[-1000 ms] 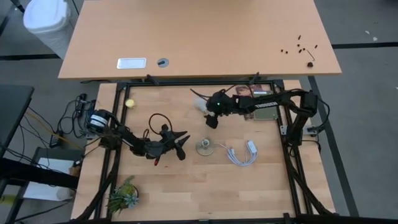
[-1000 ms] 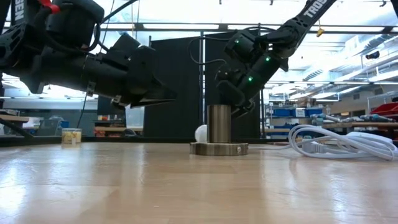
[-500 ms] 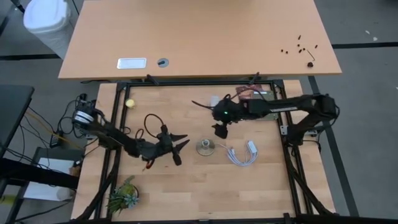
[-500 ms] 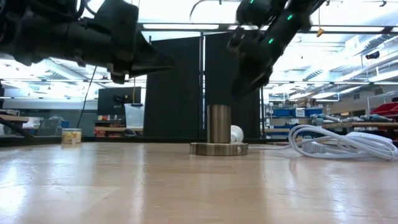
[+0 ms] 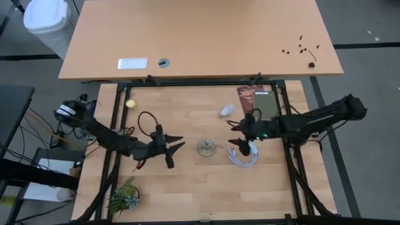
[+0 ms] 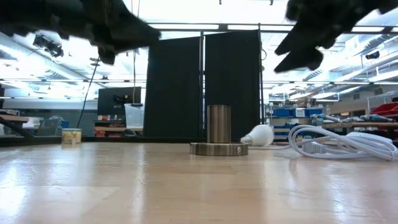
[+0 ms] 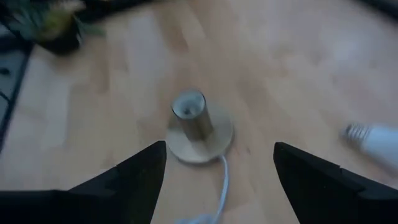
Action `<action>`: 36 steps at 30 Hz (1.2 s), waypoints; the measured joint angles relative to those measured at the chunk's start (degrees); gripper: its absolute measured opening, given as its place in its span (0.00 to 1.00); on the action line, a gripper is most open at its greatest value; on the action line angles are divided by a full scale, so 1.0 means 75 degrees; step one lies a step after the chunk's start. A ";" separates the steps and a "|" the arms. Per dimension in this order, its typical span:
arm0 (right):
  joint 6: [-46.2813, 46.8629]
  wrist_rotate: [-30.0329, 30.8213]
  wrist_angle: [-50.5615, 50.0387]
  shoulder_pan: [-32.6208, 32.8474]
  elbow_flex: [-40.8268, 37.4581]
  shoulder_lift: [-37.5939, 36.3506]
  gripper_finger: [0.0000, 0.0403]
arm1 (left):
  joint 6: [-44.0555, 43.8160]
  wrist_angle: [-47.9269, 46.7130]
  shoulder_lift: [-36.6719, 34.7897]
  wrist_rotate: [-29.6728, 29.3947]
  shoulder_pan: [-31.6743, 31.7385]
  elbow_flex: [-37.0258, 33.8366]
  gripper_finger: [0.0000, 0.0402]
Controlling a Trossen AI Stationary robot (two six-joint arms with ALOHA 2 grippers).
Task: Screw lightbulb
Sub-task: Return to Home Position
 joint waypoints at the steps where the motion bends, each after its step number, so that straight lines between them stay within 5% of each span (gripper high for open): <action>1: 0.0001 0.0338 0.0144 0.0230 -0.0146 -0.0224 0.76 | 0.0014 -0.0127 -0.0178 0.0001 -0.0063 0.0009 0.29; 6: -0.0306 0.1518 0.0466 0.1139 -0.0707 -0.1184 0.76 | -0.0035 -0.2246 -0.1123 -0.0283 -0.0246 0.0354 0.29; 12: -0.0694 0.1638 0.0576 0.1623 -0.1329 -0.1800 0.76 | -0.0263 -0.4709 -0.1872 -0.0334 -0.0367 0.0708 0.29; 22: -0.1308 0.1402 0.4261 0.1723 -0.3443 -0.1914 0.76 | -0.0421 -0.4737 -0.1961 0.0672 -0.0422 -0.0129 0.29; 30: -0.0798 0.1378 0.4658 0.1720 -0.3814 -0.1912 0.76 | -0.1061 -0.4611 -0.1958 0.1815 -0.0422 -0.0669 0.25; 36: -0.1061 0.1392 0.4606 0.1703 -0.3814 -0.1885 0.76 | -0.1481 -0.4343 -0.1958 0.1976 -0.0422 -0.1254 0.14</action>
